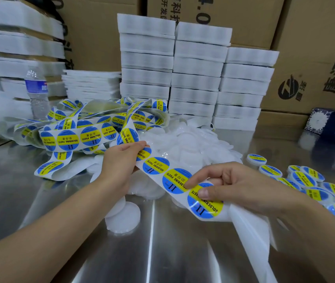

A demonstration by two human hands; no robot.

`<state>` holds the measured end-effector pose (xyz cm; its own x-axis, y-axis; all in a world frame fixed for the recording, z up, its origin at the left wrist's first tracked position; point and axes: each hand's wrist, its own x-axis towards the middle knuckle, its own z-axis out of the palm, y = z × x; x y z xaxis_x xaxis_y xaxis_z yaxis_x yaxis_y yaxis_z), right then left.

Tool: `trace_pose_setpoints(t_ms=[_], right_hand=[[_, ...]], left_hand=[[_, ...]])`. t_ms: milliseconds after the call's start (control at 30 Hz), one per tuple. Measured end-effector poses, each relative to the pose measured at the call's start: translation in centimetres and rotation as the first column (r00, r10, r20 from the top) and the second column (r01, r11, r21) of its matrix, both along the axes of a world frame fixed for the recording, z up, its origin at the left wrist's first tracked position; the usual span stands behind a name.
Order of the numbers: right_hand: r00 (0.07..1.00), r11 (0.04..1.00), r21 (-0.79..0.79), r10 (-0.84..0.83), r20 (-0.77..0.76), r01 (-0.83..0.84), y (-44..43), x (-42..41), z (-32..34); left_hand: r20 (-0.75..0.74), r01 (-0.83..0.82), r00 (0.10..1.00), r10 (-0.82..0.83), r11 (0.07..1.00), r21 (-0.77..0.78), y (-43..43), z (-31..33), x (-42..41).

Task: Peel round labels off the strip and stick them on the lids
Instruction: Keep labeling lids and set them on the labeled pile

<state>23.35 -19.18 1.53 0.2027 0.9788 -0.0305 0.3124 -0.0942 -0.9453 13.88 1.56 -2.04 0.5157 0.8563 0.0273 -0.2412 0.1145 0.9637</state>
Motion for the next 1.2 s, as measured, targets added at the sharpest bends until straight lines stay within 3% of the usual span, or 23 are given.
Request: trace_pose_setpoints(t_ms=[533, 733, 833, 1200], right_hand=[[0.955, 0.965, 0.019, -0.261, 0.138, 0.261, -0.2, 0.2, 0.6], [0.983, 0.985, 0.000, -0.175, 0.051, 0.175, -0.8, 0.3, 1.2], [0.985, 0.991, -0.024, -0.128, 0.114, 0.131, -0.6, 0.2, 1.1], [0.943, 0.972, -0.049, -0.209, 0.259, 0.229, -0.1, 0.2, 0.6]], left_hand=[[-0.007, -0.002, 1.000, 0.002, 1.000, 0.004, 0.2, -0.2, 0.2], [-0.017, 0.011, 1.000, -0.011, 1.000, 0.020, 0.0, -0.1, 0.1], [-0.014, 0.007, 1.000, -0.007, 1.000, 0.015, 0.0, 0.0, 0.0], [-0.019, -0.005, 1.000, 0.006, 1.000, 0.029, -0.1, -0.2, 0.1]])
